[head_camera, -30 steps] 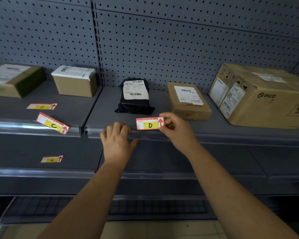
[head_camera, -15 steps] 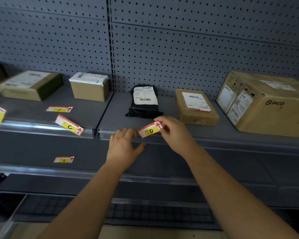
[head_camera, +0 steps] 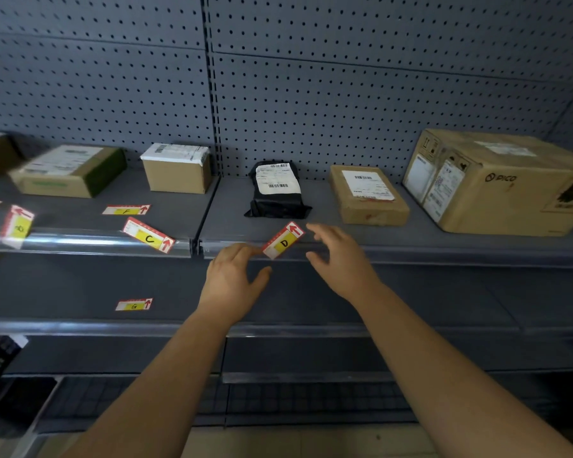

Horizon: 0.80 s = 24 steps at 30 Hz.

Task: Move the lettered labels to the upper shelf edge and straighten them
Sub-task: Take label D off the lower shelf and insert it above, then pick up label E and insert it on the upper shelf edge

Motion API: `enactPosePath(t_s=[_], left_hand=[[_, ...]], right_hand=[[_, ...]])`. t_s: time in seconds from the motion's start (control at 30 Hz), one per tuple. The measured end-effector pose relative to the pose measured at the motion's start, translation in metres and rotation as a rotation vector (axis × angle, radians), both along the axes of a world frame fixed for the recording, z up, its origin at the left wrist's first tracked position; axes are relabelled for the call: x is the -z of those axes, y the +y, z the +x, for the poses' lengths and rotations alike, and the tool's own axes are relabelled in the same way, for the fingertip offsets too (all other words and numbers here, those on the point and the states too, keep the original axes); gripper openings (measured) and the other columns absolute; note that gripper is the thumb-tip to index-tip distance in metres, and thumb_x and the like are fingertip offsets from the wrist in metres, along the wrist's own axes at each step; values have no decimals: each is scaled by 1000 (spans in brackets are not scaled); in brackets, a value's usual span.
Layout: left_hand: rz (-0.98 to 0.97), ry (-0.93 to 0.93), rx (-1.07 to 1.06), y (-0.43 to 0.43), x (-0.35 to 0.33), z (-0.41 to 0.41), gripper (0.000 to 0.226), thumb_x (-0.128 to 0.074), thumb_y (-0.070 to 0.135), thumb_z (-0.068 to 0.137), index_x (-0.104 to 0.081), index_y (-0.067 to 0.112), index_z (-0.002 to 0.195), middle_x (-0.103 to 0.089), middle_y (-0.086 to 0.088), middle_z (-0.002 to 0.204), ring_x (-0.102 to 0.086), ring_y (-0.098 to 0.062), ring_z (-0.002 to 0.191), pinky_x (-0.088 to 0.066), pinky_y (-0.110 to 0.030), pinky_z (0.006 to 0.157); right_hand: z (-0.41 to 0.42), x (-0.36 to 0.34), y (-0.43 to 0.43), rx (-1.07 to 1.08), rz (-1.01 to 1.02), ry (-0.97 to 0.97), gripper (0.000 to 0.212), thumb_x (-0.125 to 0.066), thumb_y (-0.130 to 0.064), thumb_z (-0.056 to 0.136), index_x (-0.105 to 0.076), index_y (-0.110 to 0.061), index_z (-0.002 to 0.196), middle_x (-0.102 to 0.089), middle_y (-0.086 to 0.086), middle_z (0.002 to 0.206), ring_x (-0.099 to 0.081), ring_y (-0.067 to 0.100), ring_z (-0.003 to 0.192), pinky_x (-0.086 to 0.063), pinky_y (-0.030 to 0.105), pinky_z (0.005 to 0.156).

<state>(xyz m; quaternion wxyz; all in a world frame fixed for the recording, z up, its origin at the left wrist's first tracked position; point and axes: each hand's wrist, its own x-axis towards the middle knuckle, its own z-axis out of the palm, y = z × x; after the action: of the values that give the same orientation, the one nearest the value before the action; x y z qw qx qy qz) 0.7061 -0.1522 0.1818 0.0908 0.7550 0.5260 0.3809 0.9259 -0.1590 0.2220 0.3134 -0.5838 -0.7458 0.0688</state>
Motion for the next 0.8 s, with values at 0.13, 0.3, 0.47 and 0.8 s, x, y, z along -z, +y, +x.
enactPosePath(t_s=[0.13, 0.3, 0.47, 0.8], left_hand=[[37, 61, 25, -20, -8, -7, 33, -64, 34, 84, -59, 21, 114, -60, 2, 114, -53, -20, 107, -44, -45, 92], [24, 132, 38, -52, -12, -18, 40, -61, 40, 86, -58, 21, 120, -56, 3, 124, -48, -19, 117, -40, -41, 99], [-27, 158, 37, -97, -8, -29, 42, -59, 44, 87, -56, 22, 122, -55, 4, 125, -47, -19, 118, -40, -41, 99], [-90, 196, -38, -192, 0, -104, 41, -58, 44, 83, -61, 17, 114, -59, -2, 117, -51, -23, 112, -43, -40, 96]], right_hand=[[-5, 5, -28, -2, -40, -8, 41, -61, -31, 91, -55, -24, 131, -58, -3, 119, -54, 11, 110, -48, 30, 88], [-16, 6, -62, -18, -87, -38, 40, -60, -42, 90, -60, -26, 126, -57, -6, 117, -53, 9, 108, -48, 31, 88], [-28, 17, -105, -49, -127, 6, 47, -56, -52, 89, -56, -29, 129, -55, -9, 118, -51, 9, 111, -48, 34, 91], [-100, 43, -176, -161, -151, 77, 45, -58, -49, 90, -56, -27, 129, -54, -6, 120, -49, 12, 113, -46, 34, 94]])
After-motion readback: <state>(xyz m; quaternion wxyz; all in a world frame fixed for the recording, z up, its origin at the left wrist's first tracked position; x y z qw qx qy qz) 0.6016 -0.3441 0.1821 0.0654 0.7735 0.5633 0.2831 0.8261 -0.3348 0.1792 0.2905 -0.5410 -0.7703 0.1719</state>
